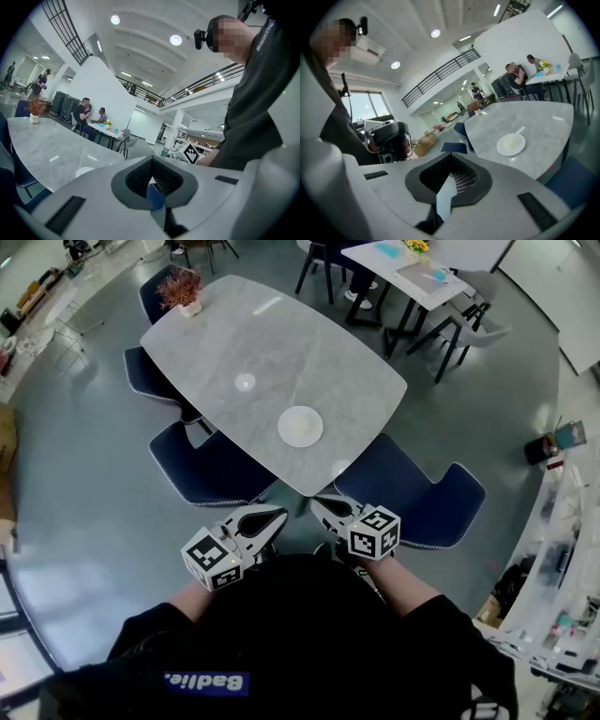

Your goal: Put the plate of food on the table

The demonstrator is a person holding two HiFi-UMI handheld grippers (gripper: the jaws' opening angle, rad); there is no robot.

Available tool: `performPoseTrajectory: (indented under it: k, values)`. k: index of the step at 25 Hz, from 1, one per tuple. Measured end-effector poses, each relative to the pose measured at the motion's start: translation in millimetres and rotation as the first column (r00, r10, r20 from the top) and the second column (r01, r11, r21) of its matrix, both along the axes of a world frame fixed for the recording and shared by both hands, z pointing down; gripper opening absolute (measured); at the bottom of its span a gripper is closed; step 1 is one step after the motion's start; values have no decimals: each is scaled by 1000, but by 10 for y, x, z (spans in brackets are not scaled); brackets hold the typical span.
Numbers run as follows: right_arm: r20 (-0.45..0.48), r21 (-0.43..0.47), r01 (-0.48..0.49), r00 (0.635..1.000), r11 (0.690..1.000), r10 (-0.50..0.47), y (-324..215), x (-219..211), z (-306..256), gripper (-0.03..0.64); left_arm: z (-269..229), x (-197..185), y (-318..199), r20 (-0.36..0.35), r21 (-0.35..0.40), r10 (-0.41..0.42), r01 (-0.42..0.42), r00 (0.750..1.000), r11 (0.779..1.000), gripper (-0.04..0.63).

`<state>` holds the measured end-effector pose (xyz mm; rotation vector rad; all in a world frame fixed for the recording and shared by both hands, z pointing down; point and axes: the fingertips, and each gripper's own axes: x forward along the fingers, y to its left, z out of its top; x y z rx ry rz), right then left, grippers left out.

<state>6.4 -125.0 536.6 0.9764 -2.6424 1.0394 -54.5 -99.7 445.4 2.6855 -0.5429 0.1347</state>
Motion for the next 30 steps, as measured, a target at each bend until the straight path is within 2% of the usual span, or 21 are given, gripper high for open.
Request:
performPoseTrajectory:
  k: [2,5,11,19,30]
  values:
    - [-27,69,51,998,996,-50,93,-89,-90,9,8,24,15,2,2,11,-11,1000,1000,7]
    - [-51,138,75,996,988,-69,190,-152,-217,9,11,57,41,3,4,23,-23,1000,1000,7]
    - [-91,223,101,992,970,-83,271,-160,-389,9,21,148,55,-6,2,55,-55,998,998,8]
    - [-104,266,80,993,961,-54,281,-84,-451,8,33,247,46,-12,-6,87,-87,996,996,7]
    - [-105,263,79,993,961,-53,268,-42,-440,8,38,296,32,-7,-6,91,-91,996,996,8]
